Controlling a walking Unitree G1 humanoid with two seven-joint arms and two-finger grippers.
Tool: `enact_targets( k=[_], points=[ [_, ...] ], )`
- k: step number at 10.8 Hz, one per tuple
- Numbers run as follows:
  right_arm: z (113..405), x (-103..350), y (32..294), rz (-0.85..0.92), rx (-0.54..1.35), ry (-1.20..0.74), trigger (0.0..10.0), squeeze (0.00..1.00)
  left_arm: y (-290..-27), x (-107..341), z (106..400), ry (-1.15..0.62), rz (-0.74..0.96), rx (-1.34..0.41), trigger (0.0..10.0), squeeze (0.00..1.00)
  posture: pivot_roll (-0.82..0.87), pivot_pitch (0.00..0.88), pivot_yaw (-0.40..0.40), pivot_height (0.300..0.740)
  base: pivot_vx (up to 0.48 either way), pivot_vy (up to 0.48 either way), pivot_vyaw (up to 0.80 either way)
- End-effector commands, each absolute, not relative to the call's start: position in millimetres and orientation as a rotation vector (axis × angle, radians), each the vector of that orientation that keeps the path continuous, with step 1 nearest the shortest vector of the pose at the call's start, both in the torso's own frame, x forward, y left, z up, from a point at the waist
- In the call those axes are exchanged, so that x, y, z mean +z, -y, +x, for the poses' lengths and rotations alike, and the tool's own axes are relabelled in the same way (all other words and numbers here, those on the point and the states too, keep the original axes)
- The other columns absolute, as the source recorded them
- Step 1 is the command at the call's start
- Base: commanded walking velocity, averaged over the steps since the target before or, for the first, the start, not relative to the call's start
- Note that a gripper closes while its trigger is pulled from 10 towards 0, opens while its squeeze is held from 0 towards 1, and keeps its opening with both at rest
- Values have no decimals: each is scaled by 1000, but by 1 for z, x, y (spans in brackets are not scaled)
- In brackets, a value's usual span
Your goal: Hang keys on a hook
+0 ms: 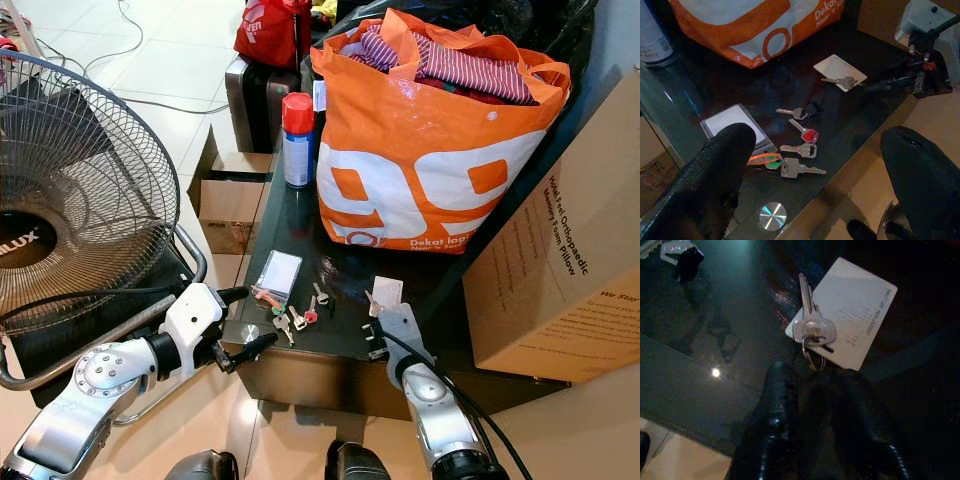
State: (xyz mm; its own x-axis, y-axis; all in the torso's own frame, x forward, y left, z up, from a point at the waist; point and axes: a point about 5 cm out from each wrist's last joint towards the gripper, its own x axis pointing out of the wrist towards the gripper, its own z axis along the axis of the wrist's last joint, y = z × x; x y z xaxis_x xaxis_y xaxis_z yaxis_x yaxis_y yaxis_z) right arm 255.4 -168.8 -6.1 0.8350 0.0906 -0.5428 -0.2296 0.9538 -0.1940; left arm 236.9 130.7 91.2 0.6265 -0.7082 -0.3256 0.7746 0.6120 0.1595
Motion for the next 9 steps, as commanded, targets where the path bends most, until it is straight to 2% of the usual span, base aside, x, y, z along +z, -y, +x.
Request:
enact_targets(
  k=[1, 2, 6, 7, 8, 9],
  points=[
    [254, -10, 171, -272, 163, -584, 10000, 1000, -128, 93, 237, -228, 312, -876, 10000, 98, -3, 157, -18, 740, 0, 0, 0],
    [257, -12, 169, -303, 159, -594, 10000, 0, -128, 94, 237, -229, 313, -877, 10000, 102, -2, 159, -15, 740, 0, 0, 0],
    [267, -15, 168, -333, 128, -614, 10000, 0, -130, 95, 235, -233, 317, -879, 10000, 98, 10, 168, -16, 740, 0, 0, 0],
    [268, -15, 169, -332, 125, -615, 8000, 0, -131, 95, 235, -234, 317, -877, 10000, 98, 12, 169, -15, 740, 0, 0, 0],
    [269, -16, 171, -333, 122, -617, 4627, 0, -132, 95, 235, -236, 319, -876, 10000, 98, 13, 170, -16, 740, 0, 0, 0],
    [269, -16, 172, -335, 120, -618, 2784, 0, -132, 95, 235, -237, 319, -876, 10000, 102, 13, 170, -15, 740, 0, 0, 0]
  ],
)
